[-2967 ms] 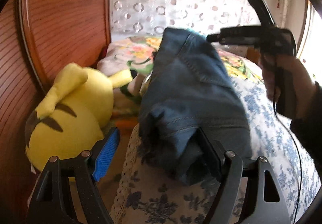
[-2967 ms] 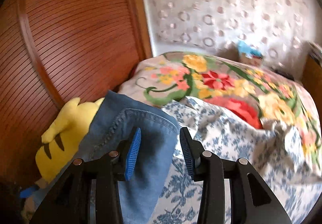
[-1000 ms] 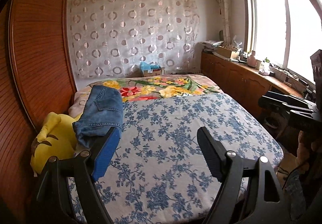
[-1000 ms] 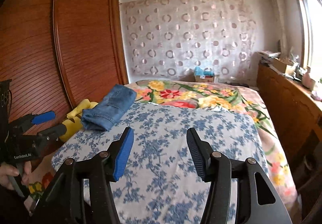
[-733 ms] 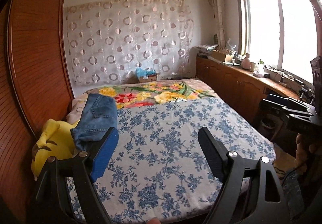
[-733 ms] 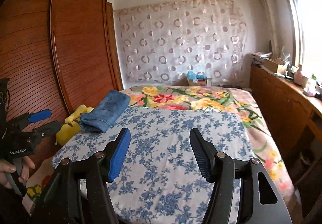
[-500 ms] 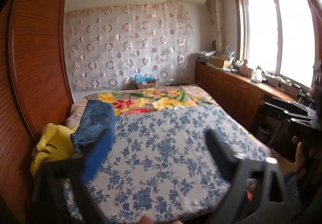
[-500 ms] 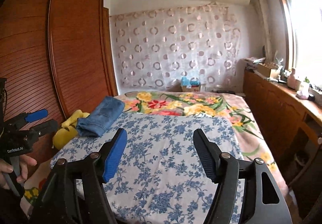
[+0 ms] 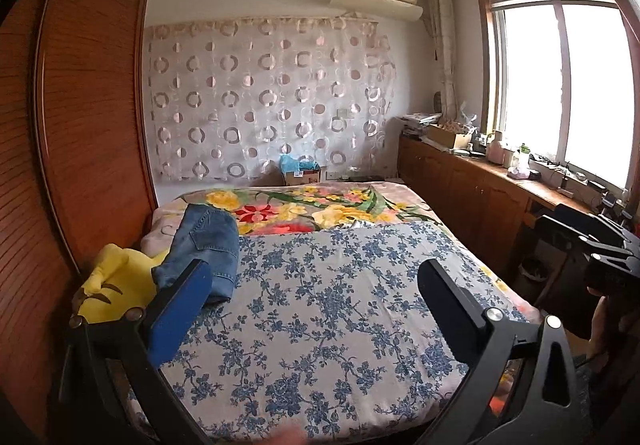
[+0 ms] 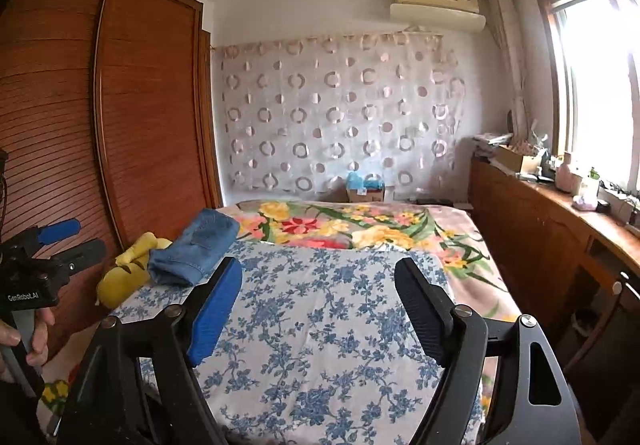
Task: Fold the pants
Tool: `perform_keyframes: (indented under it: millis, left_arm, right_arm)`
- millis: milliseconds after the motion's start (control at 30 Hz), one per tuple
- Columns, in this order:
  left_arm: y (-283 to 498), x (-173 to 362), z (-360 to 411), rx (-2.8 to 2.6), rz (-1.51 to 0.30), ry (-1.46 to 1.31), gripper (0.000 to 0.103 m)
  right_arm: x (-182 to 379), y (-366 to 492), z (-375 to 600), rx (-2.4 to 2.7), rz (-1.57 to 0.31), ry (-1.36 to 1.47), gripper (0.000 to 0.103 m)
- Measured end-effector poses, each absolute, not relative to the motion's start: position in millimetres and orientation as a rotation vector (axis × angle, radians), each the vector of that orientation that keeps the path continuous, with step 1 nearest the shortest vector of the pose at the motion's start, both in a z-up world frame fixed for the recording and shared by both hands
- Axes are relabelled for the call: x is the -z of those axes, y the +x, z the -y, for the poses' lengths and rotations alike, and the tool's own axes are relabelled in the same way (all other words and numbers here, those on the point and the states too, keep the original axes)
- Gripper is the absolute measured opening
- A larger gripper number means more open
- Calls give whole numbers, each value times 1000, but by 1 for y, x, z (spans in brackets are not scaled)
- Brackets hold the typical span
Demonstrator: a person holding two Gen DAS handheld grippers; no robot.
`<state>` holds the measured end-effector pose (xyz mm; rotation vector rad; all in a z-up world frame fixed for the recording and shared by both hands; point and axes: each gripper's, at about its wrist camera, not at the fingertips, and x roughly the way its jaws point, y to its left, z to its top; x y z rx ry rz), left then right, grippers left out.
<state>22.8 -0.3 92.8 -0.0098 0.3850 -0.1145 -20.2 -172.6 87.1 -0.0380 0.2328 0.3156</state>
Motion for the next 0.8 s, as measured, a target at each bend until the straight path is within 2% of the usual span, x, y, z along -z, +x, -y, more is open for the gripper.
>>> perform_keyframes:
  millis: [800]
  left_arm:
    - [24,-90,1,78,-406,-12,103]
  right_arm:
    - [-88,-14,183,-321,-244,-40,82]
